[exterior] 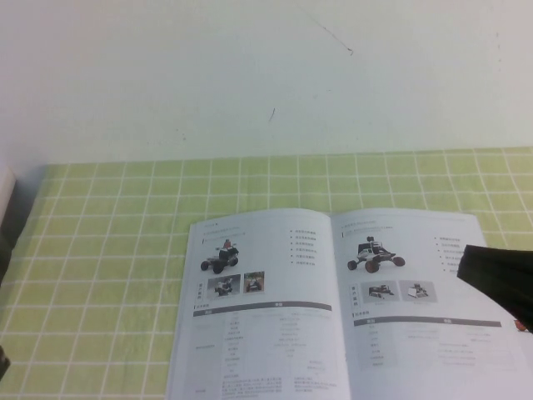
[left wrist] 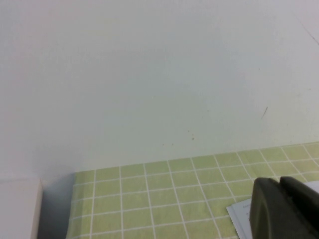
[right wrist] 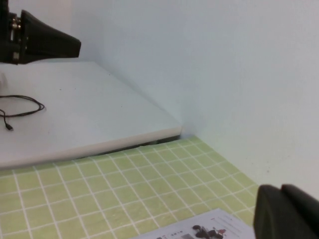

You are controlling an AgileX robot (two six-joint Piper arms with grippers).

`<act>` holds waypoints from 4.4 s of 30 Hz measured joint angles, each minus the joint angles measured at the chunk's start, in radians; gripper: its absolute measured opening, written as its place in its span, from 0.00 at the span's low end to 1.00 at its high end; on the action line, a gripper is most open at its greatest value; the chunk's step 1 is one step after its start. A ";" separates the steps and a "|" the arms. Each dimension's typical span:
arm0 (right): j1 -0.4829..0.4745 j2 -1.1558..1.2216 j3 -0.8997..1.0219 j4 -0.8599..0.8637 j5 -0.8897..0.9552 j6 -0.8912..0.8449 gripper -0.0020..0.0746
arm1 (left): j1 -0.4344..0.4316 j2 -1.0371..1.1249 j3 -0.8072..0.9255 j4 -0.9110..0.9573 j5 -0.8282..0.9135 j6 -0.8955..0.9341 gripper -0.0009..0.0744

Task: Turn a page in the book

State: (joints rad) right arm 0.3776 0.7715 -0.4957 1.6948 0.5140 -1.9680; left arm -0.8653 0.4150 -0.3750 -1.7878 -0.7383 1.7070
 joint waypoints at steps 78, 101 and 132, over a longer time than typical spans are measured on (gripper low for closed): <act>-0.498 -0.783 0.518 -1.667 -0.156 1.720 0.02 | 0.000 -0.003 0.000 0.000 -0.003 0.001 0.01; -0.498 -0.783 0.518 -1.669 -0.156 1.720 0.02 | 0.224 -0.011 0.261 0.684 0.203 -0.949 0.01; -0.498 -0.783 0.518 -1.674 -0.156 1.720 0.02 | 0.946 -0.424 0.398 1.639 1.042 -1.566 0.01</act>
State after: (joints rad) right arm -0.1202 -0.0114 0.0225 0.0213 0.3580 -0.2484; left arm 0.0806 -0.0090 0.0233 -0.1488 0.3036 0.1412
